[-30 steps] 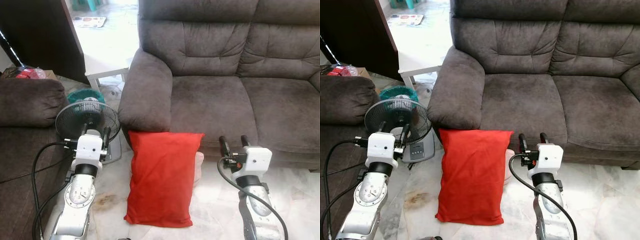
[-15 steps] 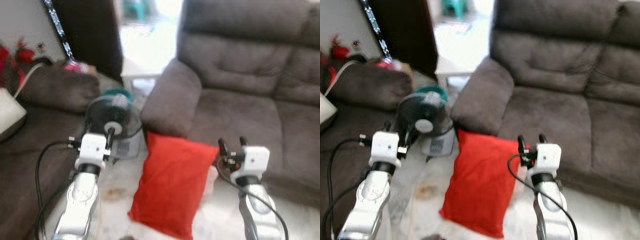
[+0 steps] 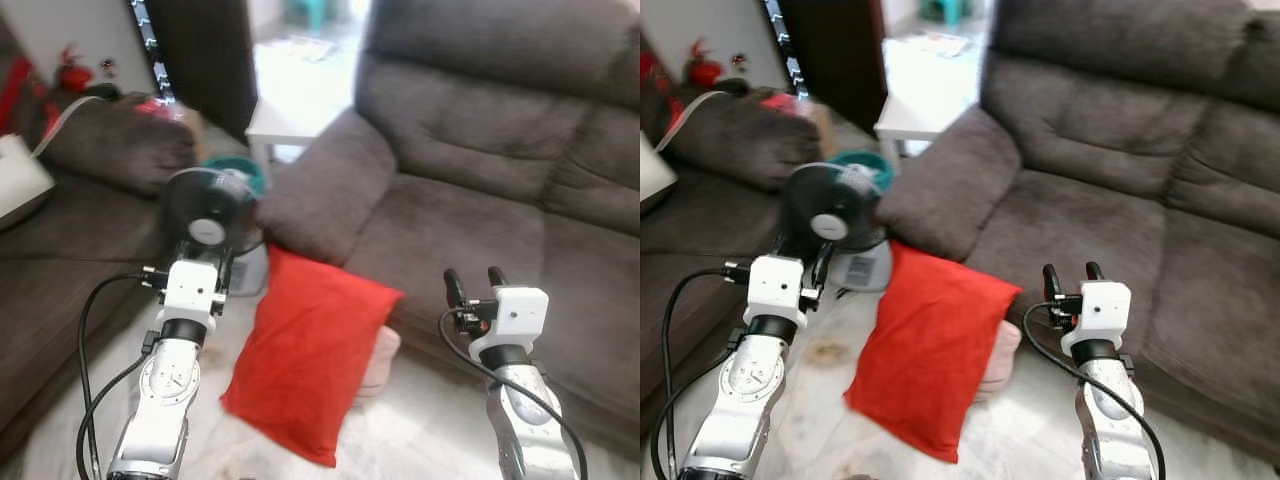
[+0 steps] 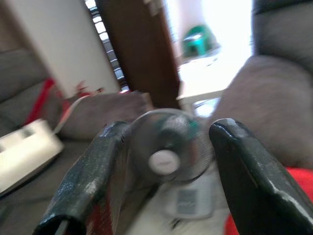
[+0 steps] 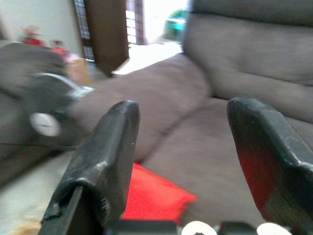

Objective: Move the pillow to the sofa from floor

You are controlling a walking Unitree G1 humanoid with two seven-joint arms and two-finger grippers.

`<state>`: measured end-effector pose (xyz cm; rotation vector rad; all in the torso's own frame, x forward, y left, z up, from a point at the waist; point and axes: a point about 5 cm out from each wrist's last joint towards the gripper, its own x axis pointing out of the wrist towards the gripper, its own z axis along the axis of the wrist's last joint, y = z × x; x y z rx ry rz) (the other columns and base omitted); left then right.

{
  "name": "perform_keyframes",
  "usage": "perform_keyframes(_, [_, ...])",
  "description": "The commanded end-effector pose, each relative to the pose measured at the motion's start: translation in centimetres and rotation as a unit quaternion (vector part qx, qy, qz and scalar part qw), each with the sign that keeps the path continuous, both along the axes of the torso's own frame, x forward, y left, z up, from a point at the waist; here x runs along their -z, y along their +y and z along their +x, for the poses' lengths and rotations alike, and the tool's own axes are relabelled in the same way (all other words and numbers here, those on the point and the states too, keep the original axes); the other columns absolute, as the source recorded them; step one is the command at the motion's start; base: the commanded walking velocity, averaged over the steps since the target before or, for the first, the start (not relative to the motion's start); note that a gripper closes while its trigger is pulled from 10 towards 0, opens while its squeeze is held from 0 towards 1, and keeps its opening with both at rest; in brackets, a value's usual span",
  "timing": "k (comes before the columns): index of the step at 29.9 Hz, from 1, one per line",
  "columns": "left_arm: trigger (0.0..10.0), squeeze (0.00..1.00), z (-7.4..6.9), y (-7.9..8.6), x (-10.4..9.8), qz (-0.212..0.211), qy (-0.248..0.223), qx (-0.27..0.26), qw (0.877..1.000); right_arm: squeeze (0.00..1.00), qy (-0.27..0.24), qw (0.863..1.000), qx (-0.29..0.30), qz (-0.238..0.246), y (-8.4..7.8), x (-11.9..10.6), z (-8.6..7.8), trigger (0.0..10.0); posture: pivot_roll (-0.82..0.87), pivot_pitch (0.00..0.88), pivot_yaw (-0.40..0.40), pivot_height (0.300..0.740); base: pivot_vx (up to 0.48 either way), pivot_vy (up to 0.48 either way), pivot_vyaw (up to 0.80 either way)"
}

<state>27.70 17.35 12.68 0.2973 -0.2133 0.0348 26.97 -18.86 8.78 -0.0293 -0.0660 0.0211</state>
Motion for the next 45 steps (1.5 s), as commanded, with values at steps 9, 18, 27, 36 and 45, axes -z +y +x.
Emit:
perform_keyframes(9, [10.0,0.00,0.07,-0.34,-0.29,-0.011,0.000,0.010,1.000,0.00,0.002,1.000,-0.011,-0.010,0.30,-0.12,0.06,10.0,0.13,0.095,-0.023,0.740,0.000,0.000,0.25])
perform_keyframes(18, [10.0,0.00,0.13,-0.35,-0.29,-0.011,0.003,0.009,1.000,0.00,0.003,1.000,-0.014,0.001,0.47,-0.18,0.17,10.0,0.13,0.098,-0.022,0.740,0.056,0.000,0.24])
perform_keyframes(27, [10.0,0.00,0.15,-0.40,-0.25,-0.012,0.006,0.010,1.000,0.00,0.004,1.000,-0.014,-0.002,0.51,-0.16,0.25,10.0,0.14,0.098,-0.021,0.740,0.270,0.000,0.00])
perform_keyframes(36, [10.0,0.00,0.18,-0.38,-0.21,-0.012,0.008,0.010,1.000,0.00,0.005,1.000,-0.016,-0.002,0.57,-0.18,0.32,10.0,0.14,0.100,-0.022,0.740,0.273,0.000,0.00])
perform_keyframes(45, [10.0,0.00,0.22,-0.42,-0.12,-0.010,0.010,0.010,1.000,0.00,0.006,1.000,-0.016,-0.002,0.47,-0.17,0.40,10.0,0.14,0.099,-0.022,0.740,0.182,0.000,0.00])
